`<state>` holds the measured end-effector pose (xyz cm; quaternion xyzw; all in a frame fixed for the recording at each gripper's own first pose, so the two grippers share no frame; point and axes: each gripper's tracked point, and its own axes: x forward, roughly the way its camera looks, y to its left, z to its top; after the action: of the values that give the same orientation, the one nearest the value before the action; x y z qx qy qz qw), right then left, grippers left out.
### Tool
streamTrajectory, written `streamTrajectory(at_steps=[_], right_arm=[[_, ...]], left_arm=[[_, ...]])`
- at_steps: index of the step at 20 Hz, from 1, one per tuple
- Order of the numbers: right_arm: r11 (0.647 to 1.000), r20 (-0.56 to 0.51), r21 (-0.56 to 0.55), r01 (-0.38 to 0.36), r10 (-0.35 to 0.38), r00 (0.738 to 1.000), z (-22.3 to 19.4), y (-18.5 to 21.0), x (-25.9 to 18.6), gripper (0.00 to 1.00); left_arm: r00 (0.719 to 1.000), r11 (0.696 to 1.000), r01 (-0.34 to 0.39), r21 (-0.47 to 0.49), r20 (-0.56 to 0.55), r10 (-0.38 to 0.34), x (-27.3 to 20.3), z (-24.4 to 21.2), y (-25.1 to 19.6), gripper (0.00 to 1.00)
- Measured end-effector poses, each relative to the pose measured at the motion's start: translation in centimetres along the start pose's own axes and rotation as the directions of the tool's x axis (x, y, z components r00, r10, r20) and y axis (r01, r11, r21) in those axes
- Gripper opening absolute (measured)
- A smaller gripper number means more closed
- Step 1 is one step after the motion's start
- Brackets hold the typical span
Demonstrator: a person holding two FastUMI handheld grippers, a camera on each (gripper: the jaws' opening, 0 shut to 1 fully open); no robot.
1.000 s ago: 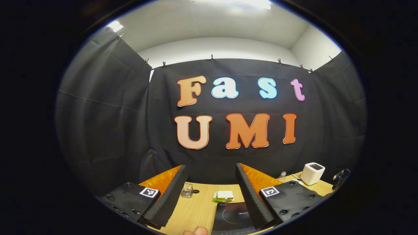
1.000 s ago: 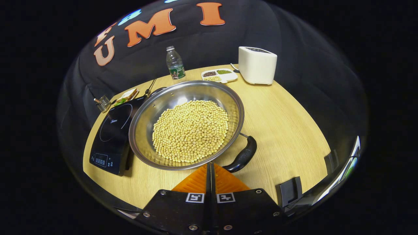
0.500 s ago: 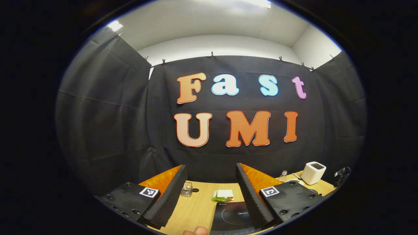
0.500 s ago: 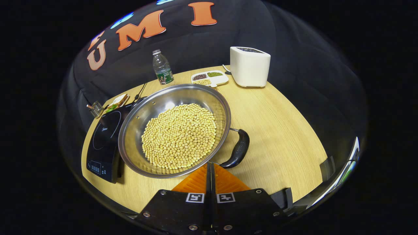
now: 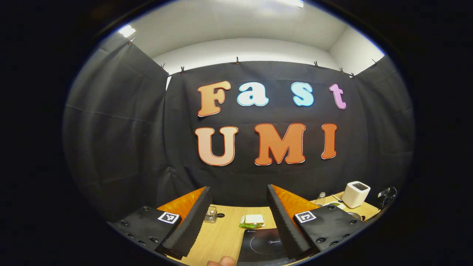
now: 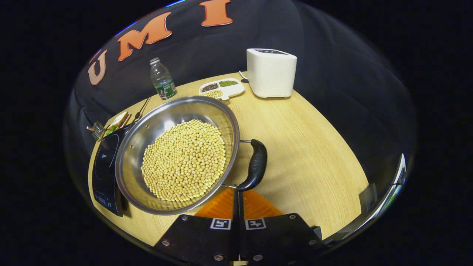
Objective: First push the handle of the pot to place it horizontally, then grasp the pot with both hands and set it on the induction cooktop.
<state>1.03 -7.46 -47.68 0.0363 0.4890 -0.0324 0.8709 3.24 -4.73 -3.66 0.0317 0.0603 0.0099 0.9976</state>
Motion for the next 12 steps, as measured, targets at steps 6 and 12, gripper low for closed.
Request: streamTrajectory(at_steps=[6, 12], right_arm=[[1.000, 0.000, 0.027, -0.004, 0.004, 1.000, 1.9, -0.5, 1.6, 0.00], [0.999, 0.018, 0.032, 0.012, -0.013, 1.000, 4.0, -1.0, 3.2, 0.00]], left_arm=[[1.000, 1.000, -0.012, -0.003, -0.023, 0.012, 1.1, -0.7, -0.4, 0.99], [1.000, 1.000, -0.016, 0.003, -0.024, 0.016, 1.6, -0.8, -0.9, 0.98]])
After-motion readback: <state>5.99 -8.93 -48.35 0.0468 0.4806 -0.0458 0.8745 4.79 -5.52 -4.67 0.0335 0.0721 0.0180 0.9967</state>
